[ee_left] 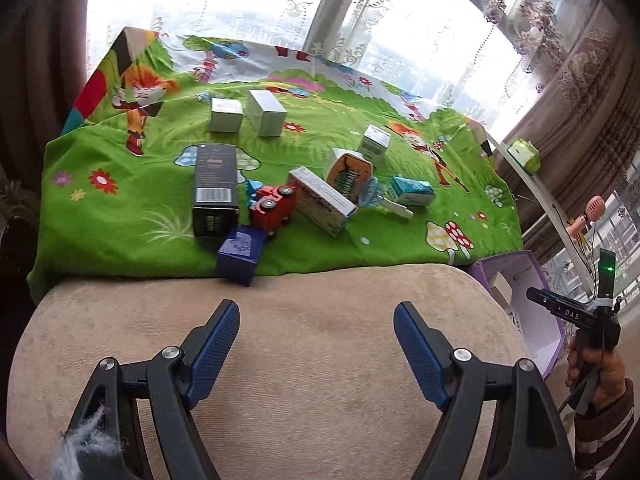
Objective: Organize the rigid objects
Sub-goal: 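Move both open tools back over the items on the bed, then grasp the blue block with the left tool while the right tool grasps the white printed box, then carry both held items into the purple box and open both tools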
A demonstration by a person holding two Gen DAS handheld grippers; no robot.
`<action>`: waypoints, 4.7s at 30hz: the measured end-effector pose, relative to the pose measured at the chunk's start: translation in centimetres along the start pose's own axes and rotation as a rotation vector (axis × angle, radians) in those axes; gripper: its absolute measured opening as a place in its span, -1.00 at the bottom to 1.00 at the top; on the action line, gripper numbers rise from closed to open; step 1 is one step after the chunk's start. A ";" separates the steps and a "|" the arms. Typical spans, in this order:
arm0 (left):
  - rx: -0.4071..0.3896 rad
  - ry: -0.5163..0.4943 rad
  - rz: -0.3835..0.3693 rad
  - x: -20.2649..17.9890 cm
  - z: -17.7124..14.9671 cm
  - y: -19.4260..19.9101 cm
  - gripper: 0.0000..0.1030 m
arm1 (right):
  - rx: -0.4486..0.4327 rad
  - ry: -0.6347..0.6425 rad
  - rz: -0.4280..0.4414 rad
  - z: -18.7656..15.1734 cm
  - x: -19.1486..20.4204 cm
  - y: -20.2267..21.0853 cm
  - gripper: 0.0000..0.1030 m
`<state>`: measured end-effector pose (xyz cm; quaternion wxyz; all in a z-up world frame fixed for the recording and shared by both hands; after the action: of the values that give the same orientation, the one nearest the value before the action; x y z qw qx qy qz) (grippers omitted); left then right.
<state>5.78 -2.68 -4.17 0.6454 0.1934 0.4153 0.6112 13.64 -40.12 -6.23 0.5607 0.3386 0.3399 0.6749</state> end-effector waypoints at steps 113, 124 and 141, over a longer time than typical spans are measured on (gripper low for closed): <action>0.124 -0.229 -0.105 -11.7 1.6 -6.2 -0.42 | -0.015 0.240 0.261 4.3 17.3 -2.5 -0.44; 0.173 -0.388 -0.183 -20.3 0.7 -8.7 -0.42 | -0.038 0.055 0.143 4.3 5.8 -1.7 -0.44; 0.250 -0.547 -0.249 -29.0 -1.7 -11.6 -0.42 | -0.052 -0.123 0.006 3.9 -5.6 -1.6 -0.44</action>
<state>14.41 -32.69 -5.30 0.7742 0.3758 0.3187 0.3972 18.57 -45.09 -5.84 0.5869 0.3658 0.2862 0.6632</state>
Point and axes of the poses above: each gripper's, at about its wrist camera, not at the fingertips, and y roughly against the way its jaws point, x to its left, z to its top, the point moved 10 cm from there along -y, roughly the way its jaws point, and after that the axes turned 2 degrees about z, right-handed, at the moved point
